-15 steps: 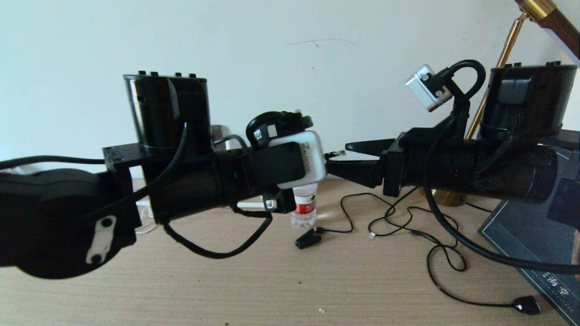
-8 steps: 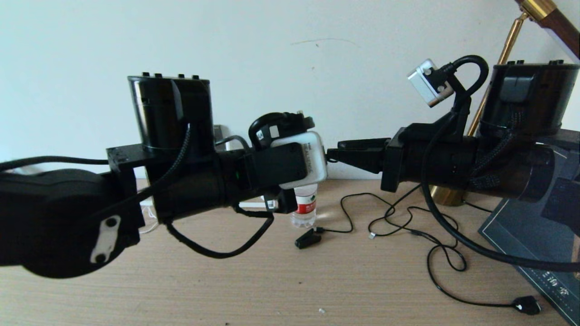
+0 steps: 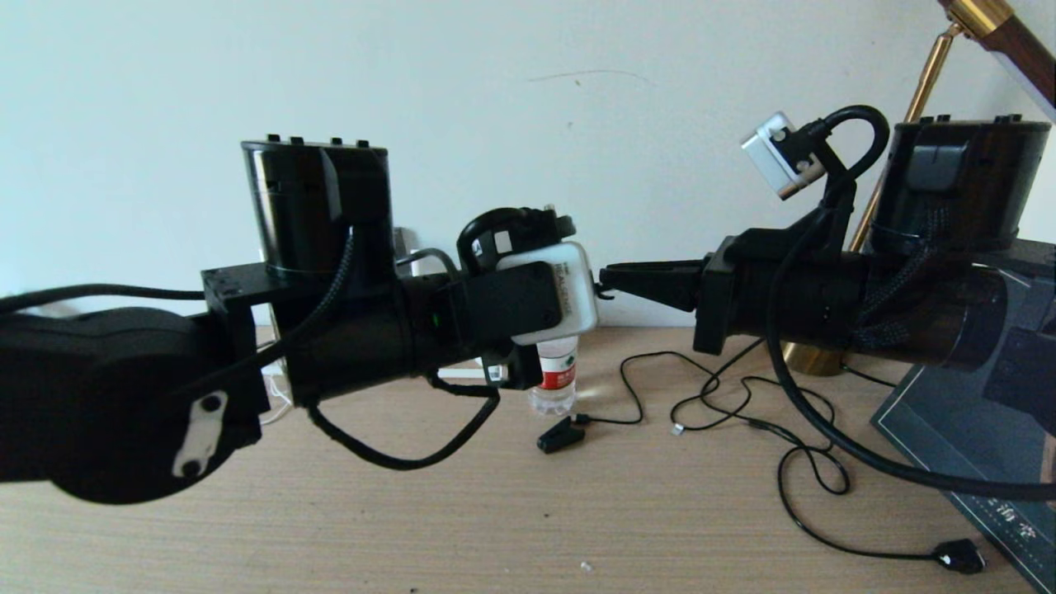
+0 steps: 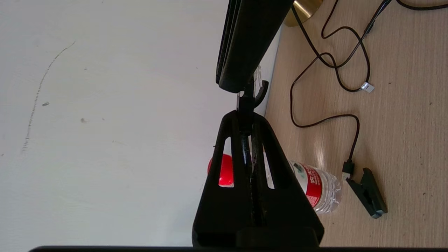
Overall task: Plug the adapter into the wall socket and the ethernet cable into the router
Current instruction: Hand it to the other hand
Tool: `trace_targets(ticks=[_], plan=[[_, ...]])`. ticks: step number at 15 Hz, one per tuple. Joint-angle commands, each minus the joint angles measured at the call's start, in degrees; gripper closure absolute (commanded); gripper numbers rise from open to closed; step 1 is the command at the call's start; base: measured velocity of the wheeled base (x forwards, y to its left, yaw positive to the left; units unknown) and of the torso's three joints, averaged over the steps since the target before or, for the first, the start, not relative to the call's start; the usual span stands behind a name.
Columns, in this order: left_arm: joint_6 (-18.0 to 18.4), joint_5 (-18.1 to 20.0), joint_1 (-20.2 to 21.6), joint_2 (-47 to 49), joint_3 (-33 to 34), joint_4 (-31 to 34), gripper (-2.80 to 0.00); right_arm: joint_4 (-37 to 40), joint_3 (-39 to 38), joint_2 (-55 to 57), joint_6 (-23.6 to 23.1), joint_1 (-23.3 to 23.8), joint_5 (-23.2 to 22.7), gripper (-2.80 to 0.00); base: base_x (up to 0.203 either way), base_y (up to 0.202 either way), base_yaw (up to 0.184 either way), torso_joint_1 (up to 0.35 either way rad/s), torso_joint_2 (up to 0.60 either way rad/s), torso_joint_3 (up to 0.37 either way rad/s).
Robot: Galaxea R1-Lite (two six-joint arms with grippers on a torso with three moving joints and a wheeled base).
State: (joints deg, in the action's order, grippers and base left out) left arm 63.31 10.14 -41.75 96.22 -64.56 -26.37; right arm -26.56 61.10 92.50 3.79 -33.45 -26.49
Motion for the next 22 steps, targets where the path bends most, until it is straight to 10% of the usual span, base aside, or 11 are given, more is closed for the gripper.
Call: trace_targets(ticks=[1, 2, 3, 14, 15, 22], plan=[[0.33, 0.06, 0.00, -0.07, 0.14, -0.26, 0.00, -0.07, -0.05, -0.04, 0.17, -0.04, -0.14, 0.00, 0.000, 0.000, 0.000, 0.000, 0.00, 0.000], [0.33, 0.06, 0.00, -0.07, 0.23, -0.26, 0.00, -0.07, -0.10, -0.04, 0.26, 0.05, -0.14, 0.00, 0.000, 0.000, 0.000, 0.000, 0.00, 0.000], [0.33, 0.15, 0.00, -0.16, 0.31, -0.26, 0.00, -0.07, -0.10, 0.02, 0.46, 0.05, -0.14, -2.80, 0.000, 0.000, 0.000, 0.000, 0.00, 0.000], [0.24, 0.15, 0.00, 0.07, 0.23, -0.26, 0.00, -0.07, -0.54, 0.13, 1.40, 0.05, -0.23, -2.80, 0.000, 0.000, 0.000, 0.000, 0.00, 0.000], [0.24, 0.15, 0.09, 0.20, 0.23, -0.26, 0.00, -0.07, -0.81, 0.13, 1.31, 0.05, -0.23, 0.00, 0.000, 0.000, 0.000, 0.000, 0.00, 0.000], [0.15, 0.15, 0.00, 0.25, 0.31, -0.26, 0.00, -0.07, -0.83, 0.13, 1.31, 0.05, -0.23, 0.00, 0.000, 0.000, 0.000, 0.000, 0.00, 0.000]])
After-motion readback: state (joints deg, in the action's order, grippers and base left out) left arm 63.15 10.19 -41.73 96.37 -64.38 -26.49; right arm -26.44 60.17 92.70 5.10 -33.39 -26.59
